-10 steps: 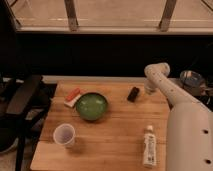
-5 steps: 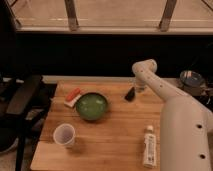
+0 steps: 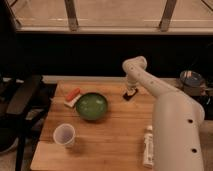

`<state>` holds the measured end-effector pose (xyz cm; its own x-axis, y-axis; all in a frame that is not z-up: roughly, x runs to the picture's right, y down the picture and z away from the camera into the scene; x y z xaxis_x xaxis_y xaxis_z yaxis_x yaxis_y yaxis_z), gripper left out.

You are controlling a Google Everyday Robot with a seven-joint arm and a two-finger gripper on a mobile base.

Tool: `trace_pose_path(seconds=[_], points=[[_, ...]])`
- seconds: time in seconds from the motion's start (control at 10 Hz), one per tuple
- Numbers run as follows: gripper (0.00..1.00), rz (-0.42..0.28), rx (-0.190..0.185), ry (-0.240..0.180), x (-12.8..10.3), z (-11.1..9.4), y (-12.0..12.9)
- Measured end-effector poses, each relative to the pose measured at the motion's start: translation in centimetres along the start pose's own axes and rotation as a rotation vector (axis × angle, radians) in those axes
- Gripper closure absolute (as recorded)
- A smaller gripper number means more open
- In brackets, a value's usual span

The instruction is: Push the eraser across the table

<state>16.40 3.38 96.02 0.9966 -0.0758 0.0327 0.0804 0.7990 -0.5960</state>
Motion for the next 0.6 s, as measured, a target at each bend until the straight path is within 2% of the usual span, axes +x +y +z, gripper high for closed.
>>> trace_pose_path(seconds=[0.1,0.2,0.3,0.5,0.6], points=[[0.99,-0.015,-0.001,-0.005,-1.5,-0.1,-0.3],[0.99,-0.004,-0.001,0.004,-1.5,-0.1,-0.1],[0.99,0.012,0.017,0.016,-1.3,-0.5,-0.2],[0.99,0.062,0.053,0.026,0.4,-1.8,-0.2],[0.99,0.090,0.067,0.030,2.0,-2.2,0.0]])
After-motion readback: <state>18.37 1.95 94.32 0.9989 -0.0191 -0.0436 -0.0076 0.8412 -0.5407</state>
